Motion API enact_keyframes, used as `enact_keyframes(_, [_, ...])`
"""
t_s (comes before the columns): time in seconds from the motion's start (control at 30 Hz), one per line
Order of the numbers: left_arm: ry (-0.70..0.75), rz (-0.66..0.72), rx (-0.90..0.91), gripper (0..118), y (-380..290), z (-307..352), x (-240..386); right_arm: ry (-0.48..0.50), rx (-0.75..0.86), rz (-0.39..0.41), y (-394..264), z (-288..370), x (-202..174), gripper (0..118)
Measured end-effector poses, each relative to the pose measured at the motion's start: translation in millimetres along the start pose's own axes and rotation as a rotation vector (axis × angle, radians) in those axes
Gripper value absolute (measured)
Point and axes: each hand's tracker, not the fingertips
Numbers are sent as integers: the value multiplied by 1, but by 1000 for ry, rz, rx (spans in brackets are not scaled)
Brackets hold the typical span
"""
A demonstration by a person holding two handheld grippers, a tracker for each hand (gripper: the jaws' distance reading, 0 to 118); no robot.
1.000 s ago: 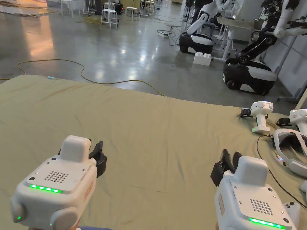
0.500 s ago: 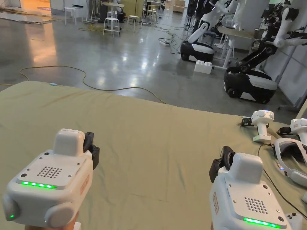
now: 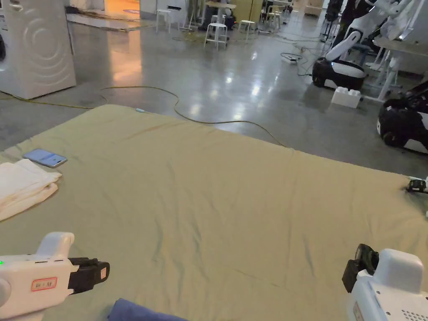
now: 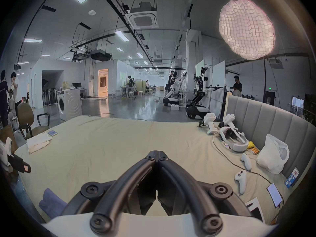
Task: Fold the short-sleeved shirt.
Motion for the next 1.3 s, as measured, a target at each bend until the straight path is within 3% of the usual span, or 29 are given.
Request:
enact_keyframes(0.1, [-71,117,-101,60,-18,-10,-32,13,-33,-2,-6,-3,-4,0])
enact_keyframes(0.13, [-105,151,-132,63,-24,-15,-42,17,-42,1,-9,-4,-6,0])
enact_keyframes(0.3, [-255,269,-258,66,-49,-44,-81,18,-78,28,-18,-5,-9,0])
enact_keyframes(0.43, [-378,381,-312,66,-66,-63,-78,19,-106,35,-24,-7,-9,0])
enact_keyframes(0.57, [-471,454,-240,66,-74,-78,-91,17,-126,45,-29,-7,-8,0])
enact_keyframes(0.6, [-488,492,-230,66,-67,-71,-70,15,-133,47,-30,-7,-8,0])
enact_keyframes(0.73, [-563,547,-268,66,-73,-82,-66,16,-153,42,-35,-9,-9,0])
enact_keyframes(0.83, [-538,508,-279,59,-73,-82,-49,19,-169,32,-37,-9,-9,0])
enact_keyframes(0.87, [-519,464,-290,46,-69,-81,-46,20,-171,30,-38,-10,-9,0])
enact_keyframes(0.9, [-481,418,-306,23,-69,-81,-39,19,-174,29,-39,-10,-10,0])
enact_keyframes(0.93, [-431,381,-332,16,-71,-82,-33,21,-177,29,-39,-11,-10,0])
enact_keyframes(1.3, [-347,388,-294,8,-61,-80,-36,41,-192,27,-43,-13,-4,0])
